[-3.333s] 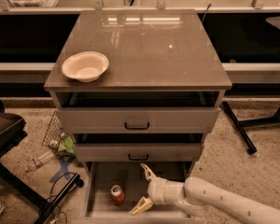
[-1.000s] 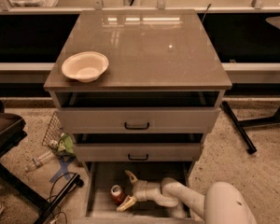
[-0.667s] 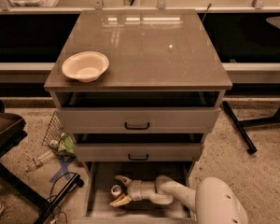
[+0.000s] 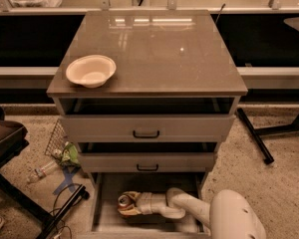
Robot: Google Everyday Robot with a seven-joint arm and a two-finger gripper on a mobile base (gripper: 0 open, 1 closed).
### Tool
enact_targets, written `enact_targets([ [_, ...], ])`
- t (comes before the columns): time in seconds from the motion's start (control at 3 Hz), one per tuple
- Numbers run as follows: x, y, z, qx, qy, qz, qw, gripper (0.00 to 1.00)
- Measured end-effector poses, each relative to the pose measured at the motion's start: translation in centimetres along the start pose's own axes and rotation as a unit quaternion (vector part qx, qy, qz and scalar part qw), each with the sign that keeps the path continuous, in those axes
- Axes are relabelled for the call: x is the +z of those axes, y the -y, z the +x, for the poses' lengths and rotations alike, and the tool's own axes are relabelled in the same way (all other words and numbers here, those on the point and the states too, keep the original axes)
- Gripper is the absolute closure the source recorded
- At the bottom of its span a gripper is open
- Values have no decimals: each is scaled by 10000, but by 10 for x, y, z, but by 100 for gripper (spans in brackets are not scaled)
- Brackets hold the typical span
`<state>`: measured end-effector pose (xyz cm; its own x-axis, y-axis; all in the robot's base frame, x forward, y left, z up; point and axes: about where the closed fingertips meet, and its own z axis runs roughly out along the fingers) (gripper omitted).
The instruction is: Pick coke can from bottom drawer and place on counter
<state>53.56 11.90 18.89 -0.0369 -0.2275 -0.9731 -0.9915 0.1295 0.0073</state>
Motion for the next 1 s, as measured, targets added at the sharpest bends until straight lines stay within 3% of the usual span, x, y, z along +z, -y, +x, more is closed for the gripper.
enact_targets([
  [0.33, 2, -1, 0, 4, 8, -16, 10000, 92],
  [0.67, 0, -13, -17, 20, 110, -83, 9999, 100],
  [1.0, -33, -14, -59, 42, 14, 132, 9999, 100],
])
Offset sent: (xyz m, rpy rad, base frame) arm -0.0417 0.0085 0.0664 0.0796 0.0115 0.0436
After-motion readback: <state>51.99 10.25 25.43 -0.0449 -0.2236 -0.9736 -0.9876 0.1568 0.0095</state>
